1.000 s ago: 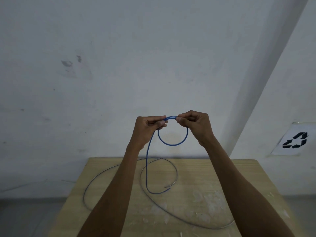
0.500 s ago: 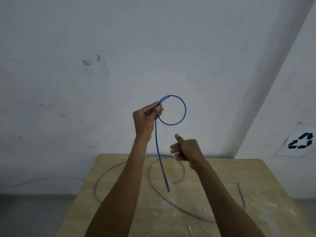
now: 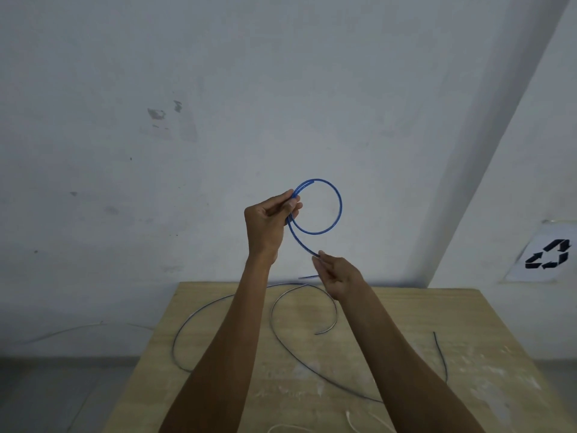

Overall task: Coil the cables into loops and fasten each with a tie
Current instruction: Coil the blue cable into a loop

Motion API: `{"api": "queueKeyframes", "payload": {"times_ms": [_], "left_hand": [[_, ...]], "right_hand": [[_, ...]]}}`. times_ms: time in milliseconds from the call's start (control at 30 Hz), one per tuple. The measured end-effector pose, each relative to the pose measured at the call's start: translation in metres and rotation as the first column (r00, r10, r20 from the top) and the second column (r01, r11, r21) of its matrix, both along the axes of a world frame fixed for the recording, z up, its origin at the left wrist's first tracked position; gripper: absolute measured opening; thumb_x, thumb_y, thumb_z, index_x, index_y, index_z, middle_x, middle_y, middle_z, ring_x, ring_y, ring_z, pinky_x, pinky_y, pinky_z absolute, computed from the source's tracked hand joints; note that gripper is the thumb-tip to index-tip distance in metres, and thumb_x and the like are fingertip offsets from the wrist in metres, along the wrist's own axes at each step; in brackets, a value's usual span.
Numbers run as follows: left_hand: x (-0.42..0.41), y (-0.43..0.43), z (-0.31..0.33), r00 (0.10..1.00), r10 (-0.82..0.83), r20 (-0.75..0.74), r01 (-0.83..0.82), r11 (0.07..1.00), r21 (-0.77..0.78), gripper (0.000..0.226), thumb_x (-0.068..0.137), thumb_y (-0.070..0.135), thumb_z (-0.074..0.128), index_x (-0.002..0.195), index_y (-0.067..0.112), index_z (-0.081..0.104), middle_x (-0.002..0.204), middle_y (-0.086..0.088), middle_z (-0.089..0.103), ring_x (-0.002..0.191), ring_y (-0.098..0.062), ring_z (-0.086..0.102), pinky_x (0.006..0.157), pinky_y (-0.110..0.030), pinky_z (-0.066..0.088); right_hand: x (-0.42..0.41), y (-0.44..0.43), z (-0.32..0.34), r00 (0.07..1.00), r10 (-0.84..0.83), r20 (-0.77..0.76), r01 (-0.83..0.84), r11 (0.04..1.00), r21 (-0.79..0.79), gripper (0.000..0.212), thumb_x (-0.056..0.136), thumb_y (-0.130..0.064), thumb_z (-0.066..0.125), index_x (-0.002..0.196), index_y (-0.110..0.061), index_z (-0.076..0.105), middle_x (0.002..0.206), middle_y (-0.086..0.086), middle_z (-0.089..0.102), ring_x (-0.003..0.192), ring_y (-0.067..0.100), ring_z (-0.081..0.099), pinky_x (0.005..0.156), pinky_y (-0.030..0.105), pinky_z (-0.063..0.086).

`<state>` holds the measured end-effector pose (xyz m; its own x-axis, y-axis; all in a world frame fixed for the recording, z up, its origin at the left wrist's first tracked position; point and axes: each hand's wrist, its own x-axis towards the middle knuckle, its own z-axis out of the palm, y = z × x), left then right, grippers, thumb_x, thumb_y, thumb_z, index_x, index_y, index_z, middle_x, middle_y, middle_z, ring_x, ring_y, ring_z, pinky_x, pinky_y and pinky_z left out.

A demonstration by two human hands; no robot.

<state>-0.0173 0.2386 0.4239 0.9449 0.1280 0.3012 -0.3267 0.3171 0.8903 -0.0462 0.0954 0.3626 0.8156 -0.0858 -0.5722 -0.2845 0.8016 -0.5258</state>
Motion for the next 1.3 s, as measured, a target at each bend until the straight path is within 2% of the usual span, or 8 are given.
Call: {"api": "queueKeyframes", "payload": {"times_ms": [100,300,600,800,900,1067,1167,1300], "left_hand": [[0.002,0.011,-0.006,0.999,0.02,-0.035,-0.017,0.996,0.089,0.024,0.091,0.002,0.074,0.114,0.001,0.075,0.094,-0.007,0.08,0.084,-0.025,0.078,0.075,-0.03,0.063],[0.006,0.029,-0.015,0.993,-0.015,-0.117,0.033,0.987,0.154,0.024,0.091,0.0,0.073,0.114,0.001,0.075,0.093,-0.01,0.08,0.08,-0.025,0.076,0.073,-0.031,0.062],[0.004,0.036,-0.016,0.99,-0.088,-0.111,0.119,0.94,0.319,0.025,0.093,0.001,0.07,0.117,0.003,0.074,0.096,-0.007,0.08,0.076,-0.019,0.076,0.07,-0.026,0.062],[-0.002,0.042,-0.015,0.989,-0.11,-0.096,0.138,0.921,0.365,0.025,0.092,0.0,0.071,0.117,0.001,0.074,0.099,-0.012,0.08,0.079,-0.023,0.076,0.077,-0.032,0.064],[-0.006,0.042,-0.018,0.986,-0.133,-0.096,0.16,0.912,0.377,0.024,0.091,-0.001,0.071,0.115,0.001,0.075,0.098,-0.012,0.08,0.08,-0.025,0.076,0.079,-0.035,0.064],[-0.012,0.044,-0.021,0.984,-0.146,-0.1,0.174,0.902,0.396,0.024,0.091,-0.001,0.072,0.114,0.003,0.075,0.097,-0.013,0.08,0.081,-0.026,0.076,0.08,-0.035,0.064],[-0.012,0.046,-0.02,0.984,-0.152,-0.097,0.179,0.893,0.413,0.024,0.091,0.0,0.072,0.114,0.003,0.075,0.098,-0.014,0.08,0.082,-0.027,0.076,0.081,-0.035,0.064],[-0.013,0.043,-0.018,0.985,-0.16,-0.073,0.175,0.86,0.479,0.022,0.091,0.0,0.072,0.113,0.002,0.076,0.096,-0.015,0.079,0.082,-0.024,0.077,0.081,-0.034,0.064]], "right_hand": [[0.005,-0.012,0.001,0.994,-0.065,0.086,0.08,0.979,-0.185,0.029,0.09,0.013,0.065,0.119,0.01,0.061,0.109,0.024,0.067,0.081,0.025,0.067,0.057,0.026,0.063],[-0.001,-0.034,0.021,0.949,0.144,0.282,0.015,0.87,-0.493,0.041,0.091,0.005,0.068,0.13,-0.007,0.062,0.099,0.016,0.074,0.093,0.026,0.072,0.082,0.034,0.062],[-0.003,-0.042,0.033,0.808,0.391,0.441,-0.028,0.773,-0.634,0.037,0.101,0.0,0.056,0.136,-0.01,0.059,0.124,0.008,0.074,0.108,0.026,0.074,0.086,0.032,0.061],[-0.008,-0.041,0.031,0.805,0.395,0.444,0.02,0.729,-0.685,0.036,0.098,0.005,0.056,0.131,-0.008,0.064,0.11,0.011,0.075,0.09,0.026,0.073,0.085,0.038,0.061],[-0.009,-0.038,0.029,0.823,0.322,0.469,0.099,0.731,-0.675,0.023,0.099,-0.009,0.064,0.12,-0.003,0.07,0.097,0.011,0.074,0.081,0.024,0.071,0.081,0.036,0.06],[-0.008,-0.037,0.03,0.812,0.328,0.483,0.06,0.777,-0.627,0.02,0.099,-0.004,0.061,0.116,-0.008,0.071,0.108,0.012,0.076,0.091,0.023,0.072,0.087,0.037,0.062],[-0.009,-0.038,0.035,0.81,0.358,0.465,0.028,0.767,-0.64,0.021,0.1,-0.003,0.059,0.115,-0.009,0.072,0.109,0.01,0.077,0.094,0.025,0.072,0.08,0.033,0.061],[-0.01,-0.037,0.038,0.799,0.392,0.456,0.106,0.654,-0.749,0.023,0.097,-0.017,0.067,0.117,-0.008,0.072,0.106,0.007,0.079,0.089,0.019,0.073,0.07,0.026,0.058]]}}
